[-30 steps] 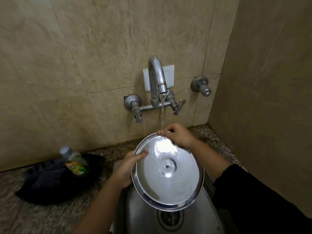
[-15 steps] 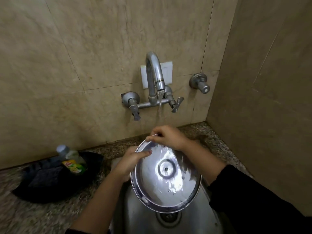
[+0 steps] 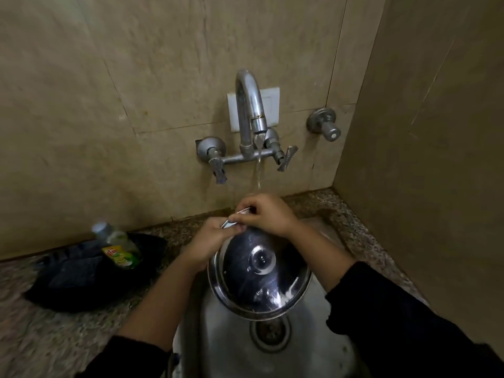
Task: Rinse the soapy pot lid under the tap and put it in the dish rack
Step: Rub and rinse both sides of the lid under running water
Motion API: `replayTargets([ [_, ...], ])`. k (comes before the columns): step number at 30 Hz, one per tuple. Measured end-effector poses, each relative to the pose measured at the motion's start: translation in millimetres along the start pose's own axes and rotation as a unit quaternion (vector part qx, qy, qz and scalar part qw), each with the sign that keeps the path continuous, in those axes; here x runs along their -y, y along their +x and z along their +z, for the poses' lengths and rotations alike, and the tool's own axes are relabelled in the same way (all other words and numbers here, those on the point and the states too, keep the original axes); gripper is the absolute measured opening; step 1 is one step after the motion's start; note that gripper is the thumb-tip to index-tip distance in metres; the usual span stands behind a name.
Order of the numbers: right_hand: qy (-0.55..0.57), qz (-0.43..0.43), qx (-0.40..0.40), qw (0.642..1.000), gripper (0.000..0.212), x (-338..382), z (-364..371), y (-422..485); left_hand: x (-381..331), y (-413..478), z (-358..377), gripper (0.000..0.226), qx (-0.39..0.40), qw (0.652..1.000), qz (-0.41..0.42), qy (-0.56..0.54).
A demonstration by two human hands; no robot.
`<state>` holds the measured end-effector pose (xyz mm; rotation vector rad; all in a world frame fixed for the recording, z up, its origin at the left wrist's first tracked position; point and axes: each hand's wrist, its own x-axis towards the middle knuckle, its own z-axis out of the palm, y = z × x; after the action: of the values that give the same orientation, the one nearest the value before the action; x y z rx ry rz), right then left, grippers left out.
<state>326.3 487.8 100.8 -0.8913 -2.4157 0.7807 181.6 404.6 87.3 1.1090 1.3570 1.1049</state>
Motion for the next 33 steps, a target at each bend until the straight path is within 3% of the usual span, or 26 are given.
replayTargets([
  [3,0.111,0.076,-0.072,0.988,0.031,-24,-3,-7,15,-9,-2,0.016,-0.055,0.996,0.016,-0.066],
  [6,0.237,0.150,-0.181,0.943,0.041,-50,0,-20,32,-18,-12,0.015,-0.140,0.979,-0.005,-0.150],
  [8,0.265,0.162,-0.209,0.927,0.037,-49,4,-23,34,-20,-17,0.019,-0.125,0.979,-0.025,-0.159],
  [11,0.261,0.126,-0.172,0.941,0.022,-37,11,-18,23,-13,-19,0.018,-0.036,0.998,-0.013,-0.043],
  [13,0.231,0.087,-0.130,0.960,0.014,-28,20,-14,13,-9,-18,0.016,-0.009,0.999,0.009,0.047],
  [17,0.145,0.067,-0.154,0.975,0.040,-33,28,-13,22,-7,-19,0.015,-0.047,0.996,0.031,0.068],
  [20,0.163,0.136,-0.203,0.956,0.031,-49,33,-25,39,-12,-16,0.023,-0.119,0.993,0.022,0.005],
  [22,0.158,0.197,-0.257,0.933,0.024,-59,44,-42,44,-19,-12,0.016,-0.167,0.982,0.009,-0.085],
  [25,-0.056,0.259,-0.303,0.915,0.031,-69,67,-68,52,-27,-9,0.016,-0.235,0.958,-0.004,-0.162],
  [27,-0.173,0.255,-0.269,0.913,0.047,-66,73,-71,58,-29,-7,0.032,-0.279,0.947,-0.023,-0.158],
  [29,-0.237,0.231,-0.183,0.925,0.062,-55,75,-63,62,-31,1,0.037,-0.289,0.942,-0.053,-0.164],
  [33,-0.223,0.100,-0.098,0.965,0.065,-19,89,-49,62,-32,25,0.038,-0.238,0.949,-0.075,-0.194],
])
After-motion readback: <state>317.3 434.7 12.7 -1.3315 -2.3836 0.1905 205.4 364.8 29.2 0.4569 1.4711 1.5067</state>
